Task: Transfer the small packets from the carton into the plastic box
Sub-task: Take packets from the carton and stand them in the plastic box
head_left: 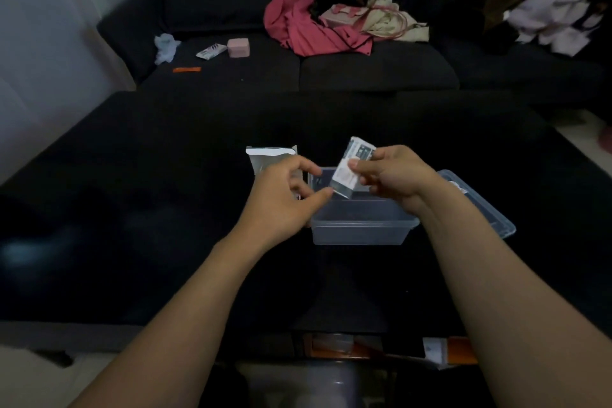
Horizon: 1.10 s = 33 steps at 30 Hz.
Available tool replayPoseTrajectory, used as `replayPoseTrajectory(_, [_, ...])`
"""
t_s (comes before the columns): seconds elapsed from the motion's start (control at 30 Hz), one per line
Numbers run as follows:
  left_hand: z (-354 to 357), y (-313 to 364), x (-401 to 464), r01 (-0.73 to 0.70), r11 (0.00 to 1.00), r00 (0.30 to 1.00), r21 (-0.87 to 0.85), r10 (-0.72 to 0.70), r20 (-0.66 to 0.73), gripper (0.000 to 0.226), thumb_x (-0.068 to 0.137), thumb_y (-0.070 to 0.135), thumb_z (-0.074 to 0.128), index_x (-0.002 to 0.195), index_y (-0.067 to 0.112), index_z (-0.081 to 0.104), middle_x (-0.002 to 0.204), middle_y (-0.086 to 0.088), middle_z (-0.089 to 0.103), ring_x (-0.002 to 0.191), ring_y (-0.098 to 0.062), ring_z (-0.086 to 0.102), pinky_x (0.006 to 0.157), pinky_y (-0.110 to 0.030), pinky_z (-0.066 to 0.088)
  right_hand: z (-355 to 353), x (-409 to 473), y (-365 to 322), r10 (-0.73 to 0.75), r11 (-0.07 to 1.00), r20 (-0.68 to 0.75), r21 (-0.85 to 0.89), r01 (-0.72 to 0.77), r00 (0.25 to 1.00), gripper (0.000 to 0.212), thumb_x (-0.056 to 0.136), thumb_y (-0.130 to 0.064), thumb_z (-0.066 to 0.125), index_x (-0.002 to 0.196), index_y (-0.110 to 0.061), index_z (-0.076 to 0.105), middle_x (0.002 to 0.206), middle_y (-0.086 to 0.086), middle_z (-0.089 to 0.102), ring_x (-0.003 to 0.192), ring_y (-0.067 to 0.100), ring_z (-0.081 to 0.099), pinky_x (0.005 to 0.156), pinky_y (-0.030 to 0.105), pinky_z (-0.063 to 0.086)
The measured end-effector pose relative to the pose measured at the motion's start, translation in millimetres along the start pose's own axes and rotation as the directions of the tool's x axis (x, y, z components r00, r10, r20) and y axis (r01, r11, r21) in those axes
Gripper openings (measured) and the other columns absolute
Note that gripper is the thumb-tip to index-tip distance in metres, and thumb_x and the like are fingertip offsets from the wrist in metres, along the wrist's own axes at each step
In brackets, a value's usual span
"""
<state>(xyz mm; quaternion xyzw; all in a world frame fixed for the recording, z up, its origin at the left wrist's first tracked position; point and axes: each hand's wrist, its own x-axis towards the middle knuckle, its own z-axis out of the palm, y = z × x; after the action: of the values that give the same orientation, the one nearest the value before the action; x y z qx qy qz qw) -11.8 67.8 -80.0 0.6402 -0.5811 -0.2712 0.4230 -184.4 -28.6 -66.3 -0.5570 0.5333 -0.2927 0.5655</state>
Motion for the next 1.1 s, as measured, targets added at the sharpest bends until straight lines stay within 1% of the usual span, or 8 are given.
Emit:
replayPoseTrajectory(0.1, [-11,-13,-4,-0.045,0.981,0.997,0.189,0.031,0.076,0.014,0.083,0.028,0.082,0.09,0.024,0.07,0.059,-0.001,0.07,0.048,-0.006,0.063,0.055,-0.021,0.054,11,8,9,0.163,0.977,0.014,-0.141,-0.159,0.987,0.018,0.09,-0.007,0.072,0.104,0.003,0.067,0.088,0.019,0.072,0.06,0.013,0.06,0.047,0.019,0.052])
replayPoseTrajectory(0.2, [-11,-24,-8,-0.122,0.94,0.968,0.319,0.043,0.245,0.018,0.083,0.028,0.083,0.097,0.028,0.072,0.064,0.004,0.07,0.055,-0.003,0.064,0.062,-0.028,0.058,29,19,20,0.252,0.935,0.019,-0.262,-0.239,0.967,0.019,0.089,-0.006,0.073,0.101,0.003,0.061,0.076,0.014,0.066,0.057,0.017,0.062,0.051,0.024,0.057])
replayPoseTrajectory(0.33, [-4,-33,-8,-0.162,0.916,0.954,0.368,0.051,0.294,0.02,0.086,0.025,0.079,0.104,0.026,0.071,0.077,0.01,0.07,0.066,0.002,0.063,0.067,-0.019,0.055,41,39,34,0.24,0.839,-0.023,-0.498,-0.219,0.971,0.038,0.084,-0.021,0.081,0.11,0.0,0.063,0.094,0.015,0.074,0.085,0.025,0.072,0.088,0.041,0.059])
replayPoseTrajectory(0.43, [0,-36,-5,-0.167,0.92,0.962,0.355,0.072,0.264,0.01,0.089,0.019,0.077,0.097,0.022,0.072,0.079,0.009,0.069,0.068,-0.001,0.064,0.068,-0.024,0.057,46,44,36,0.253,0.75,0.002,-0.633,-0.194,0.968,0.039,0.085,-0.027,0.079,0.111,-0.002,0.063,0.108,0.011,0.07,0.102,0.026,0.066,0.092,0.038,0.052])
replayPoseTrajectory(0.5, [1,-37,-3,-0.164,0.923,0.965,0.349,0.077,0.251,0.006,0.09,0.019,0.076,0.093,0.023,0.072,0.078,0.009,0.069,0.069,-0.002,0.066,0.066,-0.027,0.059,50,46,37,0.236,0.702,0.014,-0.694,-0.16,0.972,0.038,0.083,-0.03,0.08,0.107,-0.007,0.062,0.106,0.009,0.065,0.1,0.024,0.062,0.086,0.035,0.049])
replayPoseTrajectory(0.7, [2,-40,0,-0.171,0.926,0.961,0.336,0.082,0.263,0.006,0.092,0.02,0.074,0.093,0.025,0.071,0.079,0.008,0.069,0.071,-0.003,0.066,0.063,-0.027,0.06,56,50,39,0.156,0.627,0.0,-0.772,-0.099,0.988,0.042,0.08,-0.03,0.082,0.113,-0.01,0.067,0.112,0.009,0.067,0.106,0.024,0.063,0.09,0.035,0.052])
replayPoseTrajectory(0.9, [2,-39,-2,-0.172,0.925,0.962,0.339,0.084,0.259,0.01,0.092,0.02,0.073,0.092,0.03,0.069,0.079,0.008,0.068,0.07,-0.004,0.066,0.064,-0.031,0.061,53,51,36,0.123,0.593,0.008,-0.802,-0.066,0.992,0.047,0.076,-0.031,0.085,0.113,-0.01,0.067,0.107,0.007,0.068,0.101,0.023,0.065,0.082,0.034,0.053])
replayPoseTrajectory(1.1, [-10,-27,-6,-0.184,0.944,0.96,0.273,0.112,0.257,0.022,0.088,0.026,0.078,0.107,0.027,0.068,0.071,0.007,0.072,0.06,-0.001,0.067,0.065,-0.027,0.059,43,44,22,0.155,0.713,-0.019,-0.69,-0.126,0.988,0.032,0.081,-0.028,0.082,0.103,-0.01,0.067,0.092,0.01,0.073,0.081,0.022,0.074,0.078,0.039,0.063])
